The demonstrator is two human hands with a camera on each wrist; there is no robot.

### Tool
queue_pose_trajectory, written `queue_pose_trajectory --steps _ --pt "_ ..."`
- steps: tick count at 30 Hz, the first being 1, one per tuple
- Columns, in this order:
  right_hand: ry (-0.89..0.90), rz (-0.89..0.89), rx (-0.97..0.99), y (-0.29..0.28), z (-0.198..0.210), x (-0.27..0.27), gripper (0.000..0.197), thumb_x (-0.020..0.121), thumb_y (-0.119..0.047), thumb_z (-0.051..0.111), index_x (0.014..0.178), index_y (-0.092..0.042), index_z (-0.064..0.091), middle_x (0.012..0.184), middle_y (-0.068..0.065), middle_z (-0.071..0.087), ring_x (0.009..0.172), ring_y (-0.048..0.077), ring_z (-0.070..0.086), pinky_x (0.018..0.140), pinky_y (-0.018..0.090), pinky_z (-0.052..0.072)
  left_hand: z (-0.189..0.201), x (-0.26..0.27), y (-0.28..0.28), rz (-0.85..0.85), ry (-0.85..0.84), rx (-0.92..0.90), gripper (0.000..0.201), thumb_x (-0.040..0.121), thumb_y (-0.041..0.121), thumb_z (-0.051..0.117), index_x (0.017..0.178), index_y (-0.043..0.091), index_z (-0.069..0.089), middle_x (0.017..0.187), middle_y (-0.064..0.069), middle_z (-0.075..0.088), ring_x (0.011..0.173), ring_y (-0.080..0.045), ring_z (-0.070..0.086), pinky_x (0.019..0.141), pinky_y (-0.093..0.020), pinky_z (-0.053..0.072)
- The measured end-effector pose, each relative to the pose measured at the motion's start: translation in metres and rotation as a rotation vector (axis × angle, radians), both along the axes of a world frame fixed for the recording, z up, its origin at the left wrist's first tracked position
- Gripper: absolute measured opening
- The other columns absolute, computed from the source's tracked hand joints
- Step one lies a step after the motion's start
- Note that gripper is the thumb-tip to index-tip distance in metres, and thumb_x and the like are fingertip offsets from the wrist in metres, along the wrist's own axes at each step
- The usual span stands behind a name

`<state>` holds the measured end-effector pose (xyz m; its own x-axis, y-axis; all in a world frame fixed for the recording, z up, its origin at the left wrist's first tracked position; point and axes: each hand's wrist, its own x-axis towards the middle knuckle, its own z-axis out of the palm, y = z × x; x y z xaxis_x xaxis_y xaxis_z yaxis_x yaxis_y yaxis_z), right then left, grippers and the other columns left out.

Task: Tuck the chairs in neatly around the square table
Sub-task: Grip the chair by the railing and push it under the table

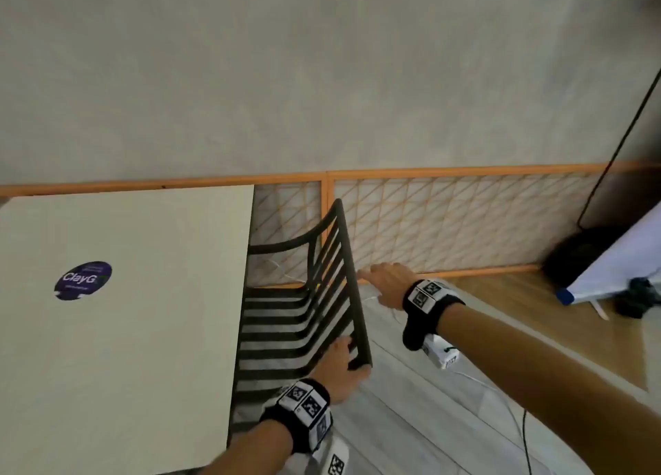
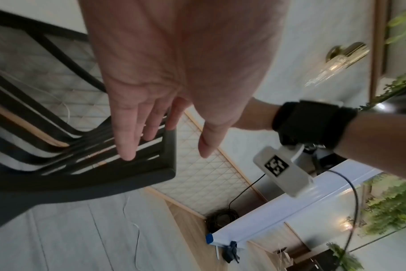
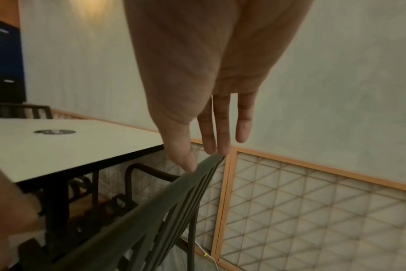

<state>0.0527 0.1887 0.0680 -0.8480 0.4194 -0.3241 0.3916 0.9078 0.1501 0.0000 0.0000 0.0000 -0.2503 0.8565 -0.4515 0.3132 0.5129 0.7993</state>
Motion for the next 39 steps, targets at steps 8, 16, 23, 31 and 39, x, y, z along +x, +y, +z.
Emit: queue_pose_trajectory --steps 8,16,23,31,39 --pt "-0.245 0.365 0.19 0.076 -0.047 -0.074 0.07 0.09 -0.012 0.059 0.147 -0.035 0.026 0.16 0.01 0.016 0.145 0.033 0.02 0.111 0.05 0.03 -0.001 0.005 0.082 0.05 0.183 -0.264 0.096 0.09 0.03 0.058 0.144 0.003 -0.017 0.159 -0.014 0.004 0.144 -0.027 0.016 0.117 -0.033 0.016" --pt "-0.247 0.649 0.257 0.128 -0.081 -0.117 0.037 0.096 -0.017 0.05 0.131 -0.029 0.054 0.137 0.005 0.055 0.134 0.029 0.035 0.109 0.04 0.031 -0.013 0.02 0.121 0.158 0.195 -0.34 0.081 0.093 0.007 0.046 0.144 0.004 -0.017 0.159 -0.013 -0.001 0.145 -0.031 0.011 0.118 -0.036 0.014" --pt "-0.248 0.708 0.216 0.148 -0.086 -0.107 0.041 0.096 -0.016 0.051 0.131 -0.037 0.054 0.129 0.004 0.059 0.128 0.031 0.035 0.101 0.038 0.036 -0.013 0.027 0.129 0.148 0.063 -0.333 0.083 0.094 0.004 0.044 0.143 0.011 -0.023 0.16 -0.007 -0.004 0.146 -0.03 0.006 0.119 -0.039 0.012" --pt "-0.182 0.731 0.113 0.141 -0.091 -0.123 0.039 0.096 -0.013 0.05 0.127 -0.035 0.058 0.121 0.004 0.063 0.122 0.03 0.039 0.097 0.038 0.036 -0.002 0.012 0.11 0.181 0.145 -0.285 0.086 0.092 0.005 0.047 0.144 0.009 -0.021 0.159 -0.007 -0.006 0.147 -0.024 0.003 0.119 -0.032 0.004" --pt "-0.175 0.755 0.119 0.14 -0.089 -0.142 0.041 0.096 -0.014 0.049 0.129 -0.038 0.057 0.119 0.002 0.065 0.119 0.029 0.041 0.096 0.036 0.037 -0.01 0.002 0.114 0.262 0.063 -0.238 0.088 0.089 -0.002 0.048 0.146 0.015 -0.016 0.158 -0.006 0.007 0.146 -0.023 0.009 0.121 -0.036 0.013"
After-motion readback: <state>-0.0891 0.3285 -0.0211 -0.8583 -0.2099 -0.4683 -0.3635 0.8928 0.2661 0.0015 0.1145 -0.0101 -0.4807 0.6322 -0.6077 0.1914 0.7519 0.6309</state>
